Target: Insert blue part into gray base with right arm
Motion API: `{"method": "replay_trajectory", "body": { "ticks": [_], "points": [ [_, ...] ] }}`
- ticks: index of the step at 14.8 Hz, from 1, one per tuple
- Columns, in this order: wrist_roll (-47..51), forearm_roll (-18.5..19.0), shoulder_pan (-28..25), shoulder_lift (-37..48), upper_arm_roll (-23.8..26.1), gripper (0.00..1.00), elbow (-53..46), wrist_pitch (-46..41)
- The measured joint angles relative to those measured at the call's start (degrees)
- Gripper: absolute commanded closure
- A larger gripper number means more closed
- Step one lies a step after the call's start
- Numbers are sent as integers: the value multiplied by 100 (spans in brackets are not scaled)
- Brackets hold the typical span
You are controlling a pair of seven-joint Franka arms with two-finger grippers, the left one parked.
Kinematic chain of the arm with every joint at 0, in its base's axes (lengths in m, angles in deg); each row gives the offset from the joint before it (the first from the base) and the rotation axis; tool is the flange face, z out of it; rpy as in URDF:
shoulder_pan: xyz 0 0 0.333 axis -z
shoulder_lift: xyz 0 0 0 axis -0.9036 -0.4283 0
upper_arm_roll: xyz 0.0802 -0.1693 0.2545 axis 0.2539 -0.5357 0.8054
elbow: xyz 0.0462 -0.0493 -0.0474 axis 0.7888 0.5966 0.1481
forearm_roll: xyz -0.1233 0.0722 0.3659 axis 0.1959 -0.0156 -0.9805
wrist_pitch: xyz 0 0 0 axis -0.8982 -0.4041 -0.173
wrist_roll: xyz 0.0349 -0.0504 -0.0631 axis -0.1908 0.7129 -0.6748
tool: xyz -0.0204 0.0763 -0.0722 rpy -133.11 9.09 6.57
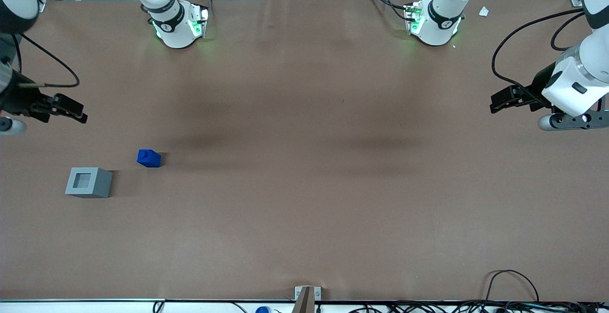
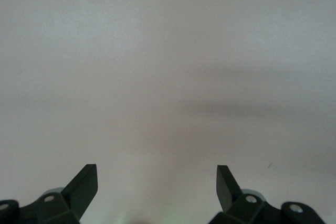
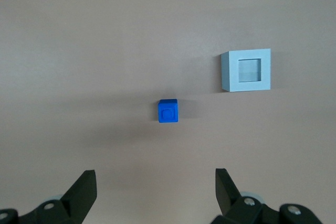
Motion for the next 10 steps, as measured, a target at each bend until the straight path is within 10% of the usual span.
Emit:
{"method": "replay_trajectory", "body": {
  "ticks": [10],
  "points": [
    [-2, -2, -9, -441, 10, 4, 2192, 2894]
  ]
}}
